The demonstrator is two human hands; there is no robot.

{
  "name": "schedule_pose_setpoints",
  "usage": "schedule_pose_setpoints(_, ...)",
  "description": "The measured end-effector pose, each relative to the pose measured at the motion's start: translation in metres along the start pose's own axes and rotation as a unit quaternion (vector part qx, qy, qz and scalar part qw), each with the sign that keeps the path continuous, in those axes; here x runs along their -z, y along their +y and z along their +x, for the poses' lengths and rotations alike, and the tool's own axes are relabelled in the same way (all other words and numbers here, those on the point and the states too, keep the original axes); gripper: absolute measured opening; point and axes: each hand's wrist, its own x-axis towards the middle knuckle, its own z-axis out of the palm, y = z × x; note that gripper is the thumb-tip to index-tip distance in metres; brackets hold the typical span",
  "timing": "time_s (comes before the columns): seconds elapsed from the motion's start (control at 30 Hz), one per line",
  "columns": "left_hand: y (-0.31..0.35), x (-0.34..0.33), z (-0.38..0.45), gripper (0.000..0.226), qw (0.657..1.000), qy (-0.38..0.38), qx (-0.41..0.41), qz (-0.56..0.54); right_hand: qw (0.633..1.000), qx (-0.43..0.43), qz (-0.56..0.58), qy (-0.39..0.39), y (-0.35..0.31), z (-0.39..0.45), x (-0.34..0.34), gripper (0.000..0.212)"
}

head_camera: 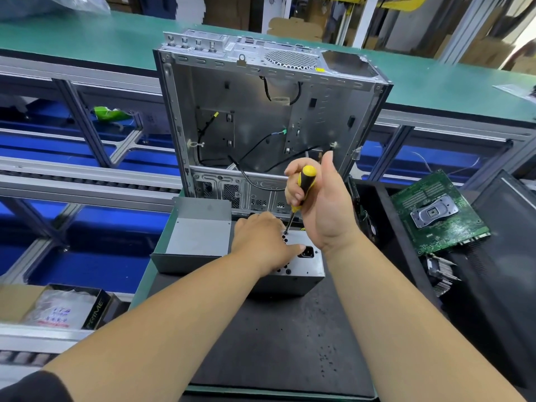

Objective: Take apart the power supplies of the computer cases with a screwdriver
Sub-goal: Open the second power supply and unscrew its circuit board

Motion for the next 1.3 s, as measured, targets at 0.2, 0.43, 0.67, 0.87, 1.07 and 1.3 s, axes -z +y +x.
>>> schedule_pose_setpoints(0.2,-0.001,-0.002,0.001,0.053,1.000,0.000,0.001,-0.005,0.998,0.003,-0.055,0.007,0.000,0.000,0.006,0.025)
schedule_pose_setpoints(0.43,-0.002,-0.002,0.001,0.061,1.000,0.006,-0.005,0.003,0.993,-0.004,-0.105,0.049,-0.005,0.003,0.012,0.030)
schedule_pose_setpoints(0.67,0.000,-0.003,0.001,0.060,1.000,0.008,-0.004,0.006,1.000,-0.017,-0.004,0.018,-0.003,0.007,0.001,0.065)
schedule_pose_setpoints(0.87,-0.002,-0.003,0.005,0.062,1.000,-0.006,0.001,0.006,0.997,-0.007,-0.077,0.014,0.003,0.011,0.001,0.023)
schedule_pose_setpoints(1.07,-0.004,0.001,0.013,0.063,0.999,-0.032,0.006,-0.002,0.994,-0.032,-0.084,0.064,0.002,0.030,0.015,0.026)
schedule_pose_setpoints(1.3,-0.003,0.003,0.024,0.062,0.998,-0.063,0.008,0.009,0.996,-0.044,0.053,0.057,0.009,0.041,0.010,0.056)
